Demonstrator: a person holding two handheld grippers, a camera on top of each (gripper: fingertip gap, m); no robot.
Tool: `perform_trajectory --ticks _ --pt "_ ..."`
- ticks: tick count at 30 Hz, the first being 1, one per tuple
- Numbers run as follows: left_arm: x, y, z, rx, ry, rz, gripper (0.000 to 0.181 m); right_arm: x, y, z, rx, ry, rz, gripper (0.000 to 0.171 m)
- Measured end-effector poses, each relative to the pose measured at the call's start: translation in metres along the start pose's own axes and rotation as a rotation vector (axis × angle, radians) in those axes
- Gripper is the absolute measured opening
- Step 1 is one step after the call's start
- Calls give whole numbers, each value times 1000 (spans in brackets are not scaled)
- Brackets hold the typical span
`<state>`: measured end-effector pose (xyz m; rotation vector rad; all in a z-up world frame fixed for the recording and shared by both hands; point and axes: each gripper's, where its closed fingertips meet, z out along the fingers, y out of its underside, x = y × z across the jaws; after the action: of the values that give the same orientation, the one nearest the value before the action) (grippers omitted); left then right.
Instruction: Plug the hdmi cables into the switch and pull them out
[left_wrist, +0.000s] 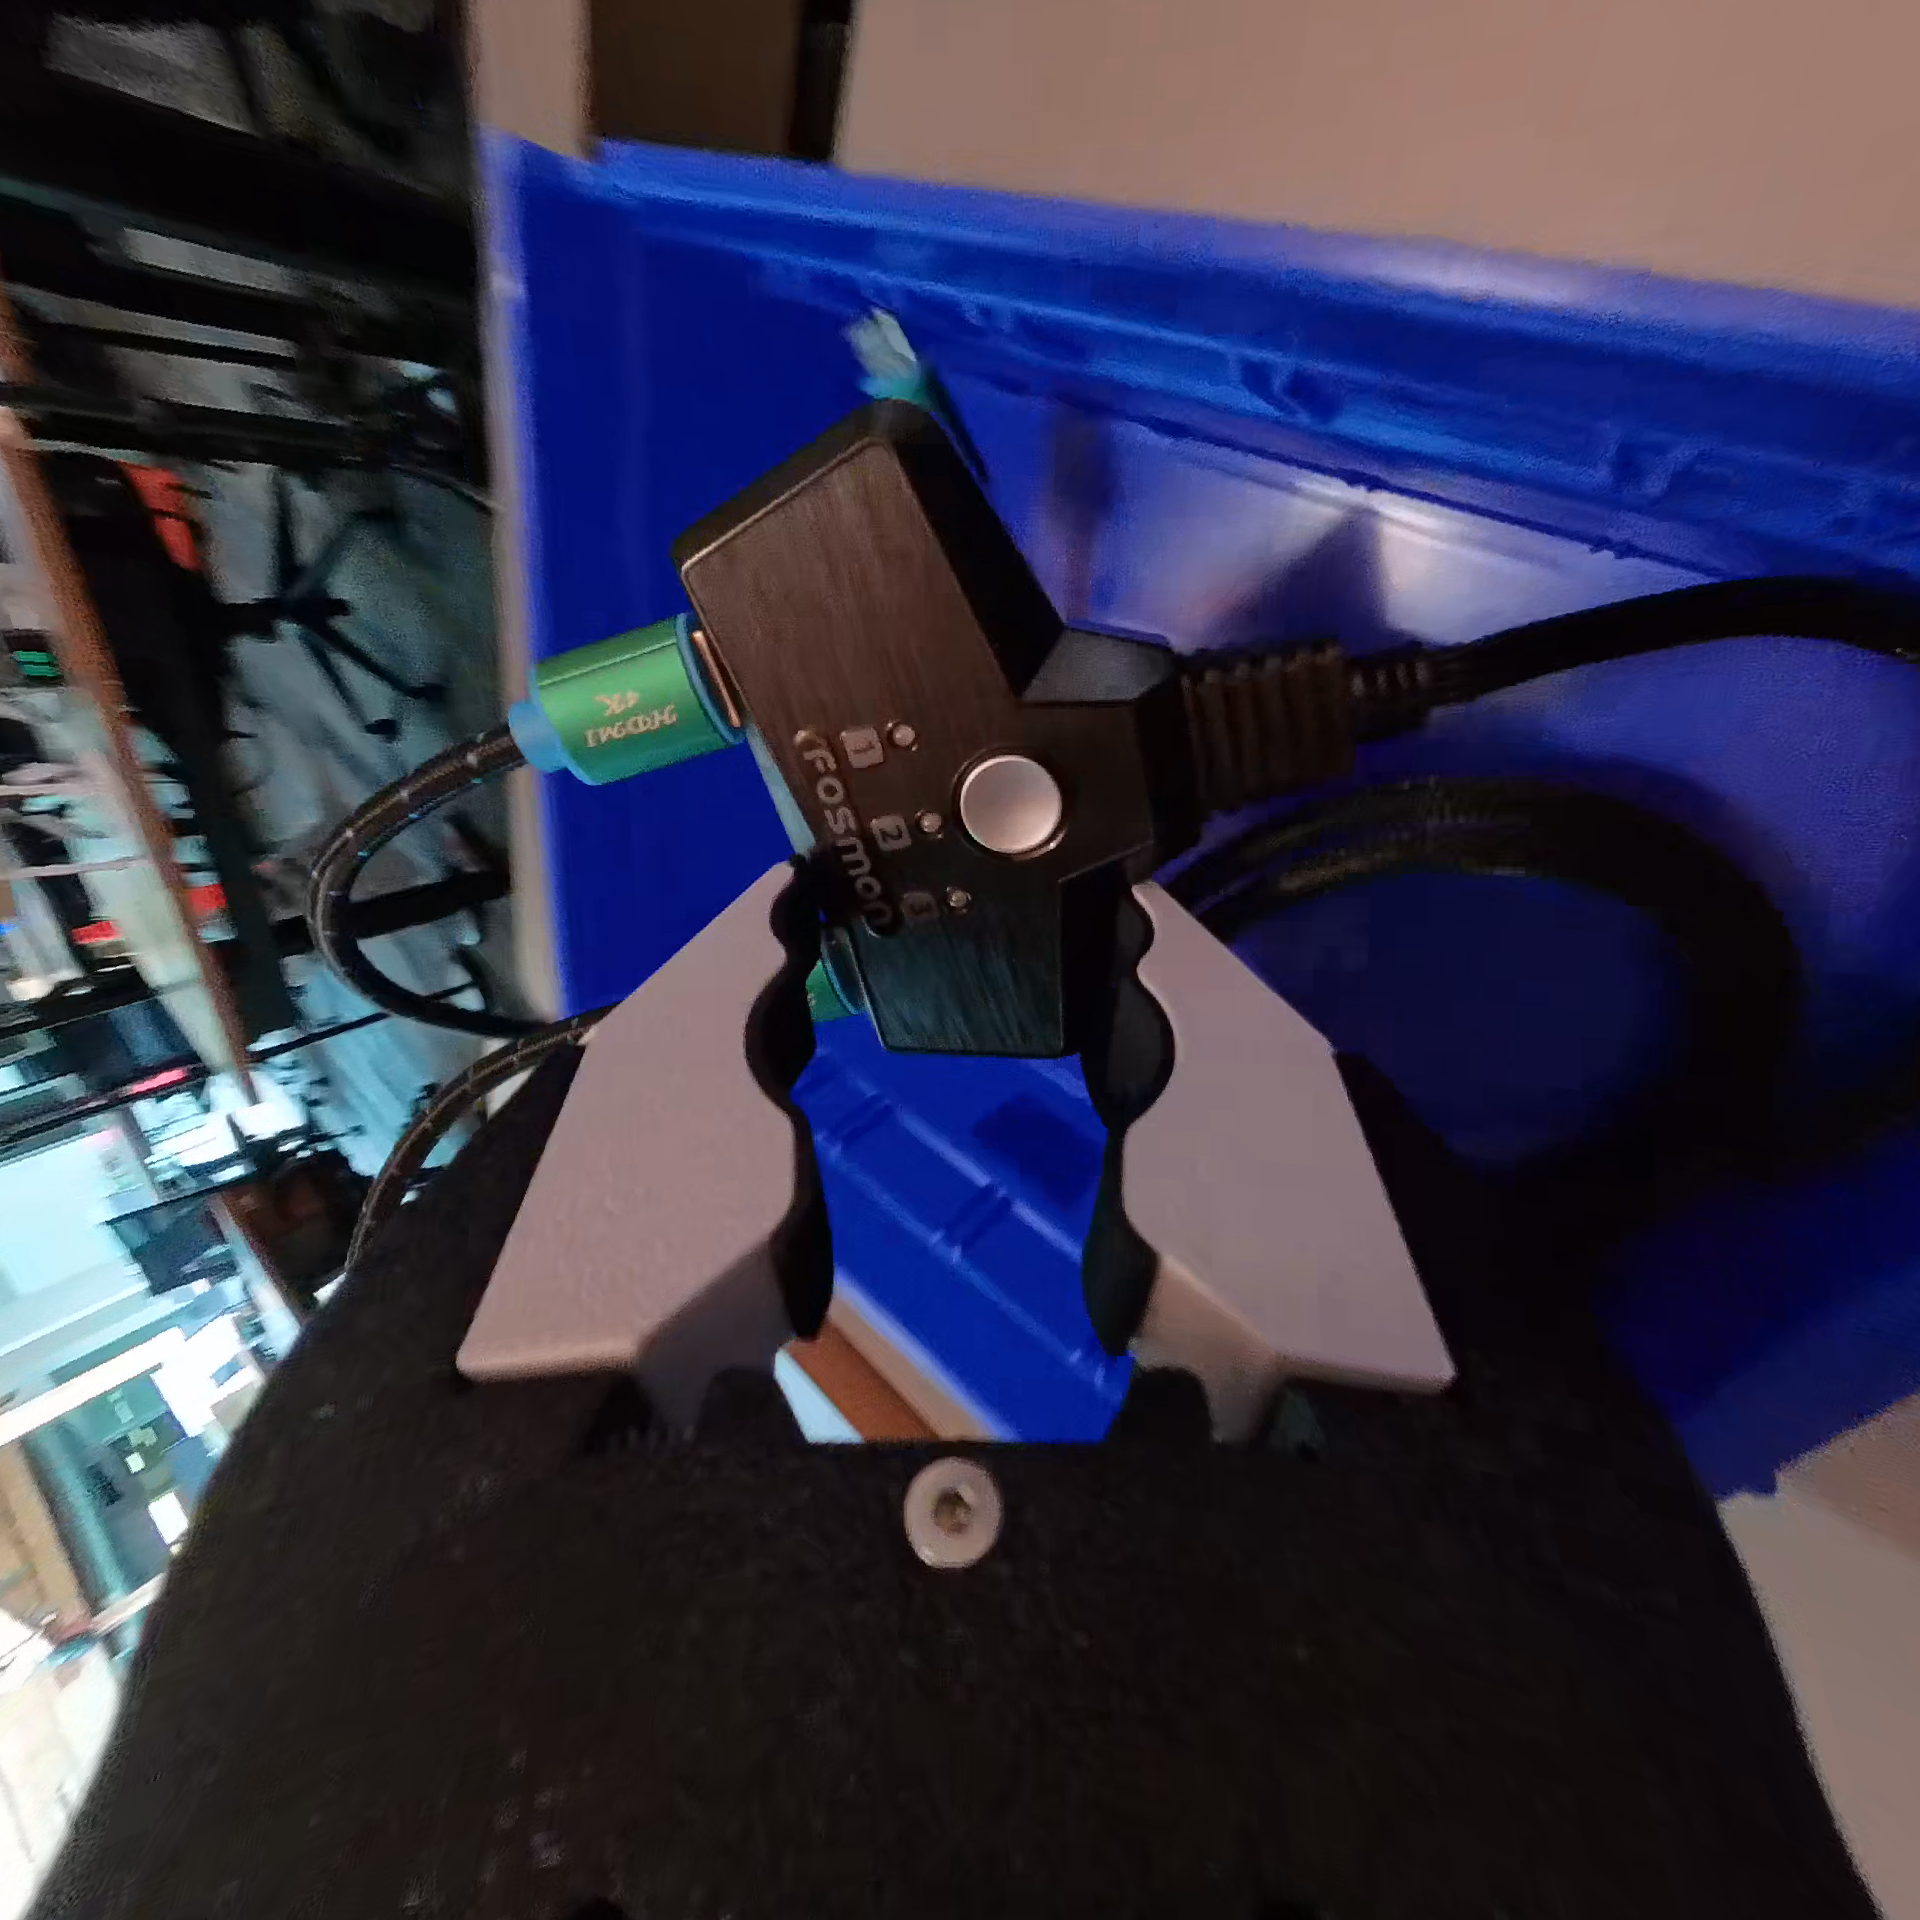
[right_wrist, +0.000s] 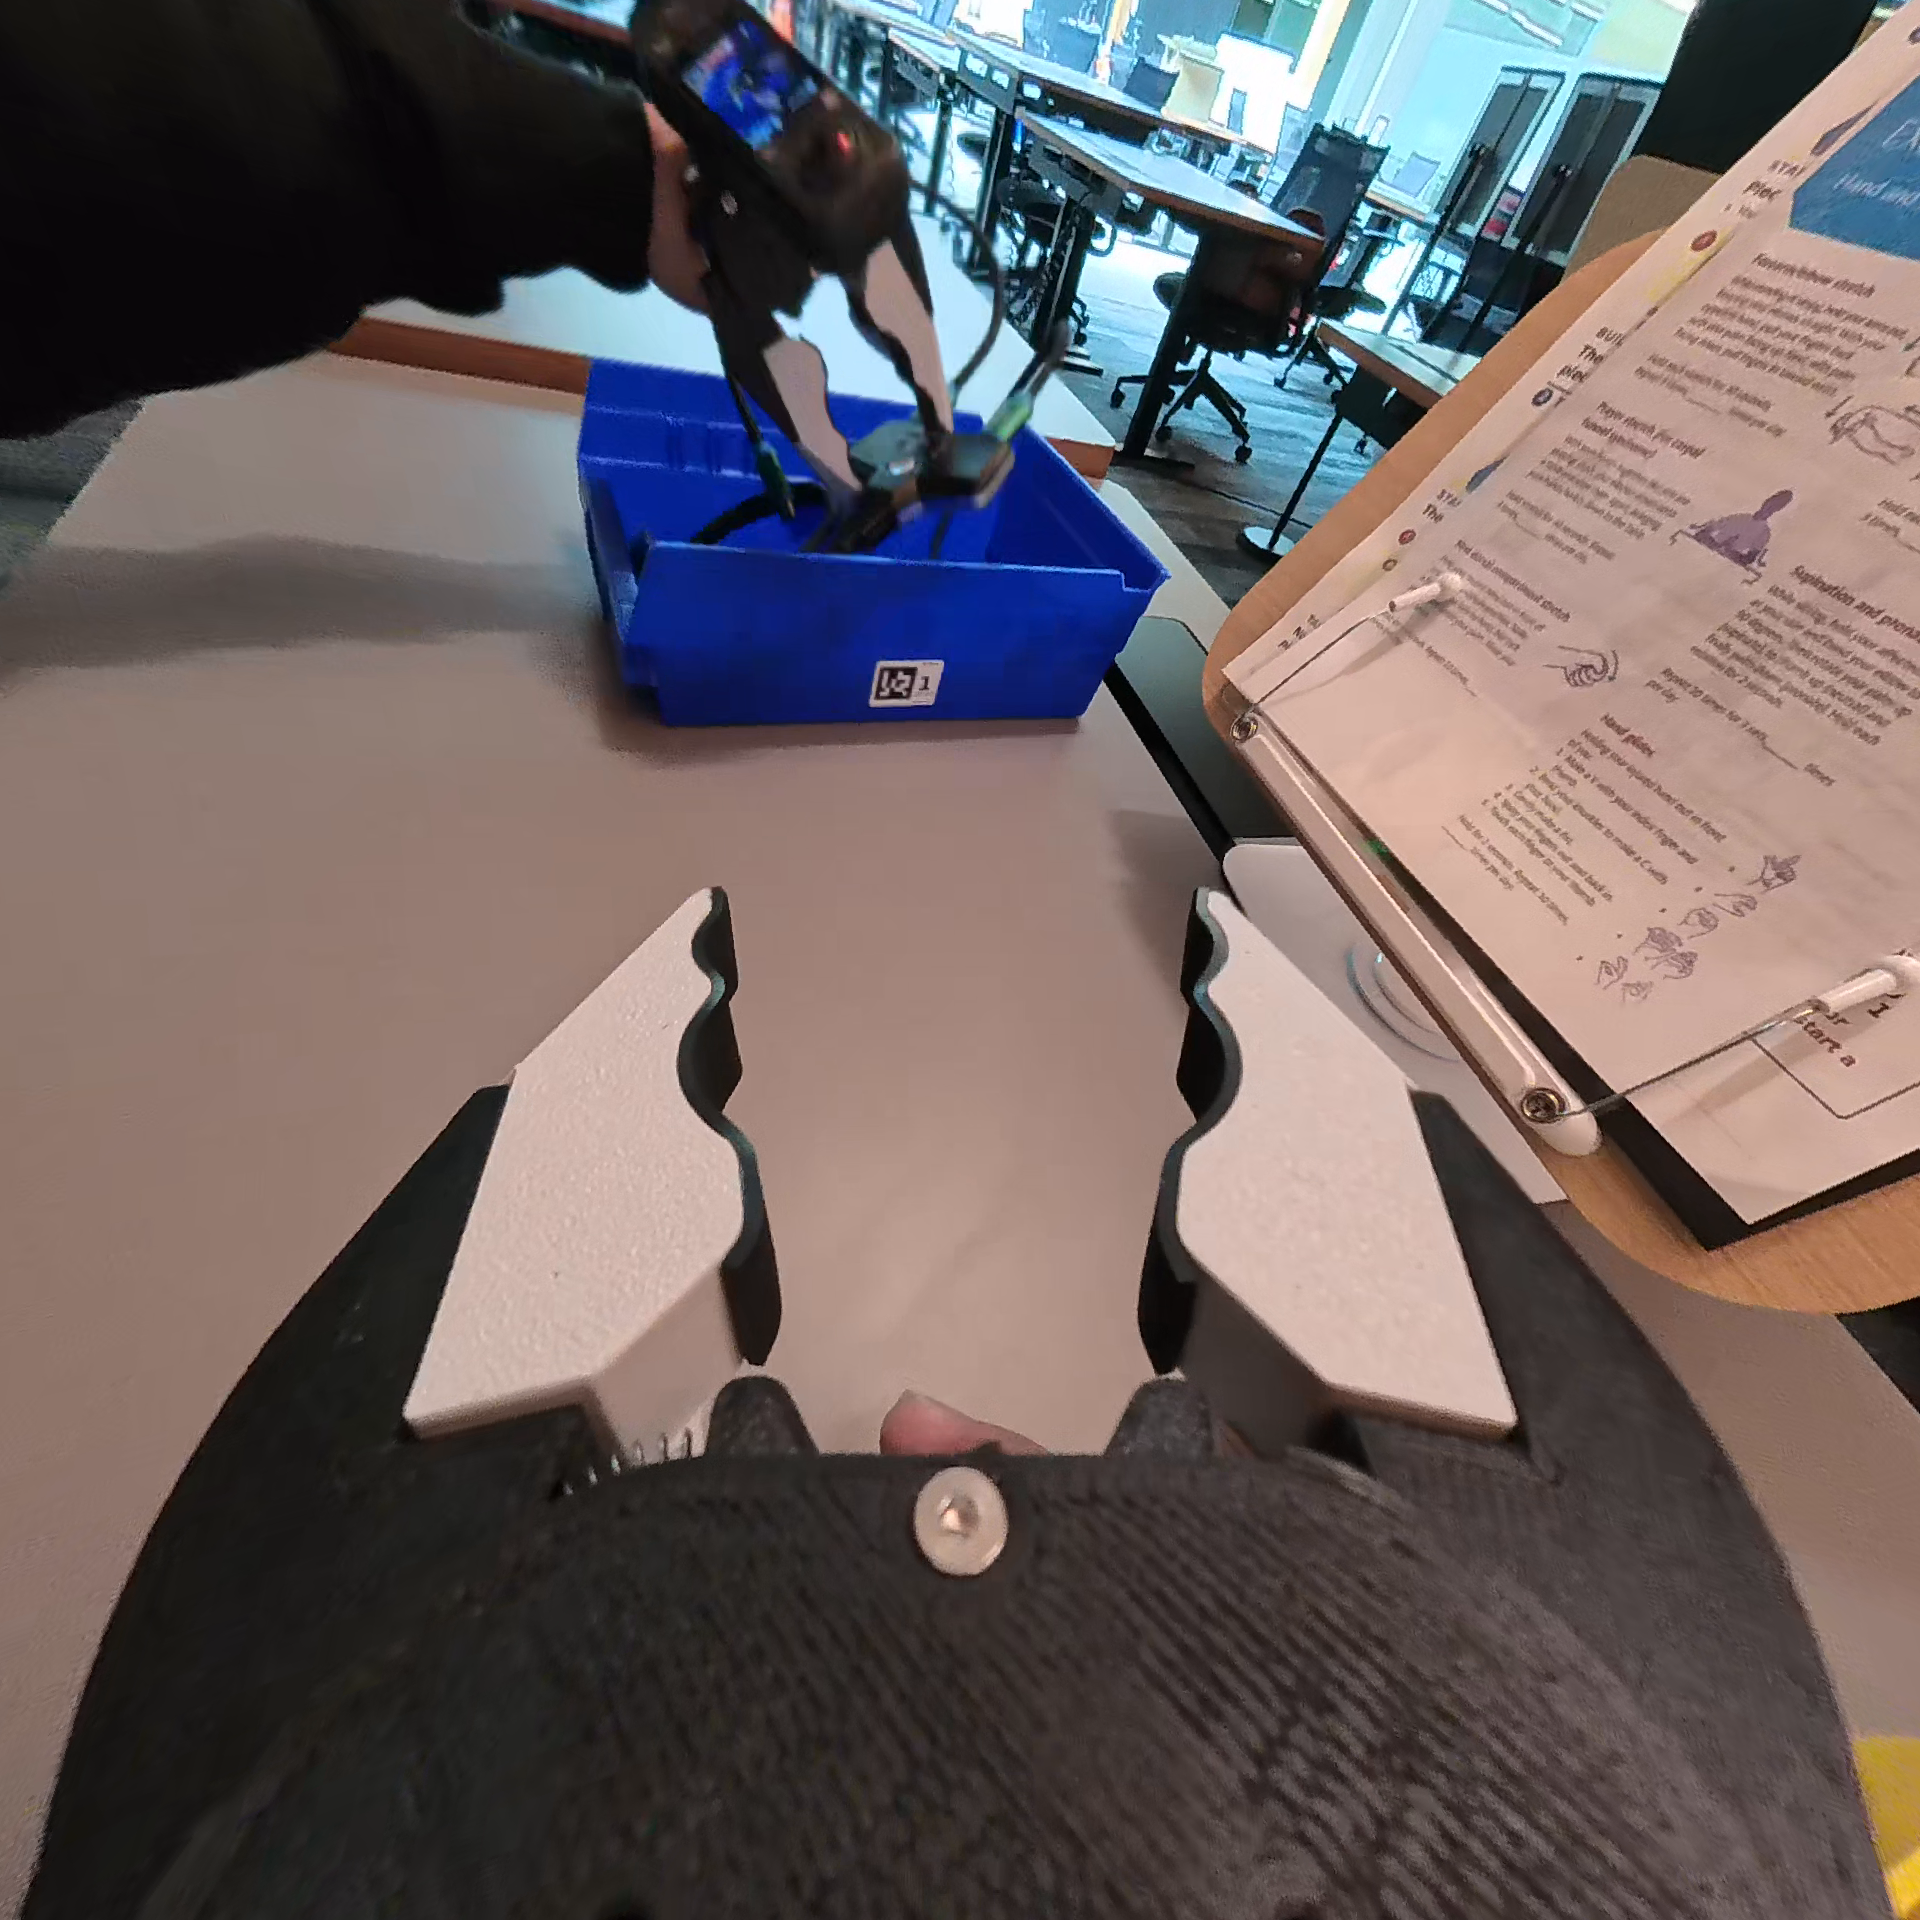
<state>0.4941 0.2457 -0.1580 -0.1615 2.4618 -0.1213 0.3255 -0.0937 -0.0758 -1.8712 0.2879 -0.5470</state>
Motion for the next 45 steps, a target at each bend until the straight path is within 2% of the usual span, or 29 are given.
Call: perform_trajectory --ticks 1,10,12,16,19,22,24,26,28,31,35,39,41,43,45 --pt "-9 -3 -16 22 -44 0 54 -1 -2 0 11 -3 4 86" --pt "-94 -17 -178 75 -487 39 54 -14 -25 11 105 -63 57 87" --pt "-96 -37 -209 135 -536 65 54 -14 -42 11 160 -49 96 89" --pt "-84 -100 -257 285 -588 156 55 -15 -94 3 336 -13 231 90" --pt "-80 -147 -299 397 -672 206 55 -31 -131 -11 475 -41 213 89" --pt "-86 -180 -342 501 -768 185 55 -36 -141 -24 485 -24 186 89" --pt "-87 -194 -357 550 -774 175 54 -35 -142 -33 488 -14 188 89" --pt "-81 -208 -354 583 -748 199 54 -29 -147 -47 518 21 196 87" --pt "-66 -221 -334 605 -669 231 54 -26 -153 -60 550 47 198 84" --pt "-27 -242 -289 672 -484 259 54 -20 -147 -69 536 74 196 75" --pt "35 -262 -224 740 -249 299 54 -15 -139 -62 541 5 328 67" --pt "72 -273 -193 728 -203 417 55 -21 -111 -22 409 -111 446 61" --pt "81 -275 -184 673 -207 473 55 -28 -91 0 322 -212 524 50" --pt "88 -277 -178 630 -221 543 55 -28 -90 10 360 -269 592 41" --pt "89 -275 -173 576 -240 586 55 -25 -86 15 369 -281 623 41"
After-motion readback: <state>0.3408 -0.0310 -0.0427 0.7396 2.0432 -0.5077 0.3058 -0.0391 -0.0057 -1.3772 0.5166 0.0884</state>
